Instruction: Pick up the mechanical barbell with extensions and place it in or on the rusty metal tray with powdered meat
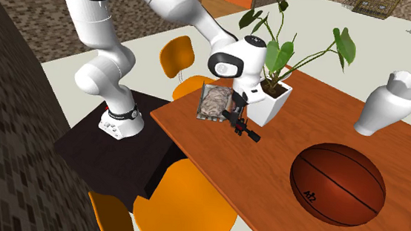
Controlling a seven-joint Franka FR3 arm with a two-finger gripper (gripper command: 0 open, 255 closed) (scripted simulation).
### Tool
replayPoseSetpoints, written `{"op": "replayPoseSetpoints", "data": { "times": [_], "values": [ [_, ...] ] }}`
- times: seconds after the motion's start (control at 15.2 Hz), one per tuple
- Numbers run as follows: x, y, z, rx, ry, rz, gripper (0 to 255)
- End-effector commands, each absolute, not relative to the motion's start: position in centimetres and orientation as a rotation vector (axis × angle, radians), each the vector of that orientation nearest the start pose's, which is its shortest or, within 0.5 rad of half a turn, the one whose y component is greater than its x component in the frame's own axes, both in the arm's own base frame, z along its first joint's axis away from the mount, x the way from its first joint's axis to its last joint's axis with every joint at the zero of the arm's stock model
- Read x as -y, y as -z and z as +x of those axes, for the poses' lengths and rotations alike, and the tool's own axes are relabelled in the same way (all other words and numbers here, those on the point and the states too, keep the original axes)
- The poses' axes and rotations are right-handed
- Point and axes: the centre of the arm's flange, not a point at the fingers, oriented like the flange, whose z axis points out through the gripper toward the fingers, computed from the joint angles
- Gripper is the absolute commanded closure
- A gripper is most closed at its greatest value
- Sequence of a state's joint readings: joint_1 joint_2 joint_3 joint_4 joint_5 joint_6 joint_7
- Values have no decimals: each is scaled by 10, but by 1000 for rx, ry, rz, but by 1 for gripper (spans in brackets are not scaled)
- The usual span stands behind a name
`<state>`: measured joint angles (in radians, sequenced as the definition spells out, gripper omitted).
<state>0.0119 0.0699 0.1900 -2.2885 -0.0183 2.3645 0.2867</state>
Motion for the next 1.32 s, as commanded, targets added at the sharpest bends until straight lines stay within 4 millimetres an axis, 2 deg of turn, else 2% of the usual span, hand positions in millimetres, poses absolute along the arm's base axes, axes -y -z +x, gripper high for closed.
{"op": "replayPoseSetpoints", "data": {
  "times": [0.0,0.07,0.59,0.66,1.25],
  "values": [
    [-104,-312,511,-114,12,-3137,0],
    [-104,-304,511,-114,12,-3137,0],
    [-104,-304,511,-114,12,-3137,0],
    [-104,-304,511,-114,12,-3137,255],
    [-104,-304,511,-114,12,-3137,255]
  ]
}}
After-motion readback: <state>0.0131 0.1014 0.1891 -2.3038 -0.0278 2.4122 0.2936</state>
